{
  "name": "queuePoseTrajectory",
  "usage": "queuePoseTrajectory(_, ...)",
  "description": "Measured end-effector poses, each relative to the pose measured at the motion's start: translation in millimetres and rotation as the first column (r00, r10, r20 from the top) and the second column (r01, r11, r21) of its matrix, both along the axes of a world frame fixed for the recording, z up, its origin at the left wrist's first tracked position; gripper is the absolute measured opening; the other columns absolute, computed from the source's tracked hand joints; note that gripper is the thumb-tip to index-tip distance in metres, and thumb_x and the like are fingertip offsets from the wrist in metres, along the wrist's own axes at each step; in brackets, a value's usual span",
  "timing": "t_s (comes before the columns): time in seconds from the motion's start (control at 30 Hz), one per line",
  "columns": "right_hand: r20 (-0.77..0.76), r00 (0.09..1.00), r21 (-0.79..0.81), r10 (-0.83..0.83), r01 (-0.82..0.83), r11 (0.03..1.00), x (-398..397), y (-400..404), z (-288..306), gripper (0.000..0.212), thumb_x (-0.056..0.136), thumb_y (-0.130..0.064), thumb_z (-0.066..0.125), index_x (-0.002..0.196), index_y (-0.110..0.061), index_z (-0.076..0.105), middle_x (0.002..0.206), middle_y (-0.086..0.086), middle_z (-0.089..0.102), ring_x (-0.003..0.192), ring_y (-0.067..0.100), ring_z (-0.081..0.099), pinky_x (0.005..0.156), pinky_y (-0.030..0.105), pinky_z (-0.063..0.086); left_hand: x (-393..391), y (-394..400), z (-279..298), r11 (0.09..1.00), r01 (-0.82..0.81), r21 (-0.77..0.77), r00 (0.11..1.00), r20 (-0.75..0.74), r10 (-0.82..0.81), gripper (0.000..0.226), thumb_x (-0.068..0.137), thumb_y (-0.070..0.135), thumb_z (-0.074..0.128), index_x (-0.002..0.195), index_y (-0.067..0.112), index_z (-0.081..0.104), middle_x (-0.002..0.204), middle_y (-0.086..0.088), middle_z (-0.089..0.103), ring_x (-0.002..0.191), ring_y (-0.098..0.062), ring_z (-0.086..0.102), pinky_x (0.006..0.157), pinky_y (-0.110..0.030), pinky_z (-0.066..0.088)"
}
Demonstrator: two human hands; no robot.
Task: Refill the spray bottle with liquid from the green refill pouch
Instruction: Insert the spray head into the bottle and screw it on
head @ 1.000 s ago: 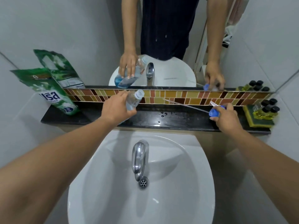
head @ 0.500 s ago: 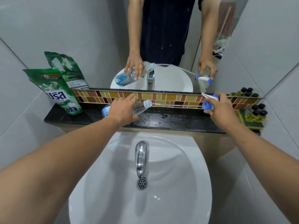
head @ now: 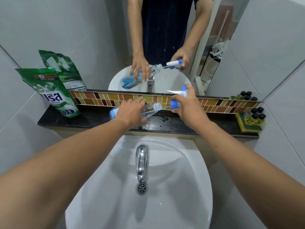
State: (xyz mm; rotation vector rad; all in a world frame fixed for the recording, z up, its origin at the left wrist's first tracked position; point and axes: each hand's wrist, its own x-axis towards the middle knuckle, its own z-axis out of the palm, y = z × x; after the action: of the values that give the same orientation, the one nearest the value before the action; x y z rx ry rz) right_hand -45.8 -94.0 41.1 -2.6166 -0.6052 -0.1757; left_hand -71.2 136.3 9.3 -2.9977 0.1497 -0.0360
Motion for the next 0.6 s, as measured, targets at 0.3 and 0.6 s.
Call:
queuePoseTrajectory(0.3,-0.247,0.952,0.173,0.181,-0.141,0.975,10.0,48.6,37.4,0.059,0.093,-0.018,0.063,0.143,-0.035,0.035,0.136,0.01,0.046,0.114,0.023,0.051,0.088,0.026,0.036,9.5,4.6,-11.6,0.959,-0.028,-0.283,0.992,0.11,0.062,0.077,0.073,0.058,0.059,0.14,0.023,0.048,0.13,0.005,0.061,0.099,-0.024,0.063,0.08,-0.04,0.052)
queuePoseTrajectory(0.6,-0.304,0.947,0.048,0.102,-0.092,0.995,43.8,74.0,67.5,0.046,0.085,-0.011,0.069,0.124,-0.018,0.047,0.111,-0.001,0.059,0.101,0.018,0.057,0.069,0.02,0.044,29.2,-4.2,-18.9,0.813,-0.067,-0.578,0.972,0.145,0.183,0.074,0.073,0.059,0.066,0.137,0.024,0.052,0.137,0.007,0.058,0.112,-0.024,0.063,0.084,-0.039,0.055)
